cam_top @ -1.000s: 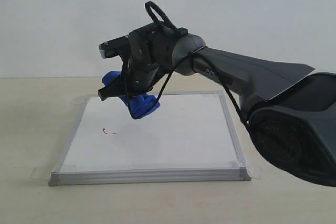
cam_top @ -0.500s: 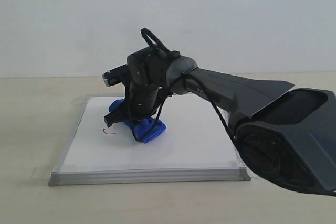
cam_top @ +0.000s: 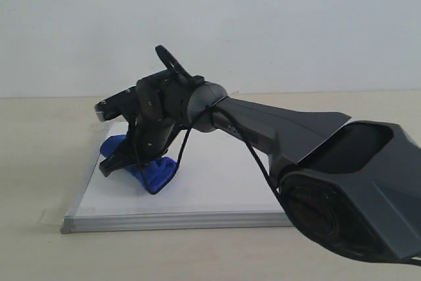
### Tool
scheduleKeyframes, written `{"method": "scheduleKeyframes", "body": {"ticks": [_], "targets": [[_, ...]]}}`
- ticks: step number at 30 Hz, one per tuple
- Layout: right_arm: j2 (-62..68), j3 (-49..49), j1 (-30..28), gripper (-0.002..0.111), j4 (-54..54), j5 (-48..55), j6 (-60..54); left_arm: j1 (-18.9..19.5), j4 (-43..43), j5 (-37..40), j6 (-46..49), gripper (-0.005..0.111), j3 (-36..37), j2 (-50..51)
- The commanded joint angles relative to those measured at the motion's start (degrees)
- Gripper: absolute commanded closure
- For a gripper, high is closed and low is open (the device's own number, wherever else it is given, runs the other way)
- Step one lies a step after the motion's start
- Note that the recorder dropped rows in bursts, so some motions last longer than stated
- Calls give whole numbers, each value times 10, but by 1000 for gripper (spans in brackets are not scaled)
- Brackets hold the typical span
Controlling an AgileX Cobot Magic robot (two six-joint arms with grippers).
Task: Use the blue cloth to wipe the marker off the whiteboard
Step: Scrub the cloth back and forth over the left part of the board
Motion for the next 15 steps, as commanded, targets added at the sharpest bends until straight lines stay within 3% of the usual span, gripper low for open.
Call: {"method": "scheduleKeyframes", "body": {"ticks": [1,10,15], "targets": [[6,0,24,109,40,3,-44,0,-6,-3,1,103,-1,-1],[16,0,-26,109,-71,-50,18,0,-6,-3,1,103,-1,-1],[28,0,-52,109,-61,-87,48,0,-6,-3,1,103,-1,-1]]}}
